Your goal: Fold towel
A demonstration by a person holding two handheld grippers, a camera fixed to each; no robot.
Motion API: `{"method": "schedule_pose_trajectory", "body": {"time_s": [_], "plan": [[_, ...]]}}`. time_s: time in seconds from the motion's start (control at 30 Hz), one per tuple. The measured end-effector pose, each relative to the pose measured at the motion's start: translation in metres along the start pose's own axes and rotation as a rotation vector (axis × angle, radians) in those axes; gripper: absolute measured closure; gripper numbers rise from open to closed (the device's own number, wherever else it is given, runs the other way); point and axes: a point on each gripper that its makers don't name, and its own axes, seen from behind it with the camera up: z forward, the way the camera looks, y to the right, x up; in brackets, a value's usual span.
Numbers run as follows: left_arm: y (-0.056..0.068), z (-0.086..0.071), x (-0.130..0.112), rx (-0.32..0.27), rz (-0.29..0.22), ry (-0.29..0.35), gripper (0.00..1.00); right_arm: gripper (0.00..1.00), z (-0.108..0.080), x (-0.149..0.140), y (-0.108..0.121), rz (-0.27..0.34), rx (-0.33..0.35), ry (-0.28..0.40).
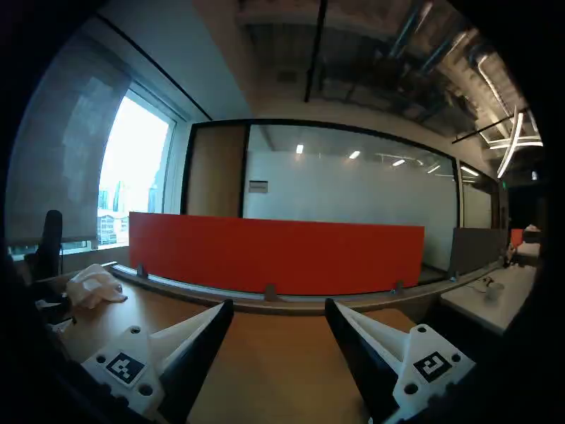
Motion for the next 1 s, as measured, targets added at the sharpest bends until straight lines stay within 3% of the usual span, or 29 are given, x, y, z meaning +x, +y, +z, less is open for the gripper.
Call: {"method": "schedule_pose_trajectory", "body": {"time_s": [0.5,1.0], "plan": [[-0.001,0.0,-0.001,0.0,0.0,0.0,0.04,0.0,-0.008,-0.02,0.021,-0.019,-0.035,0.002],[-0.001,0.0,-0.001,0.0,0.0,0.0,0.04,0.0,-0.022,-0.076,0.044,0.057,-0.063,0.026]]}}
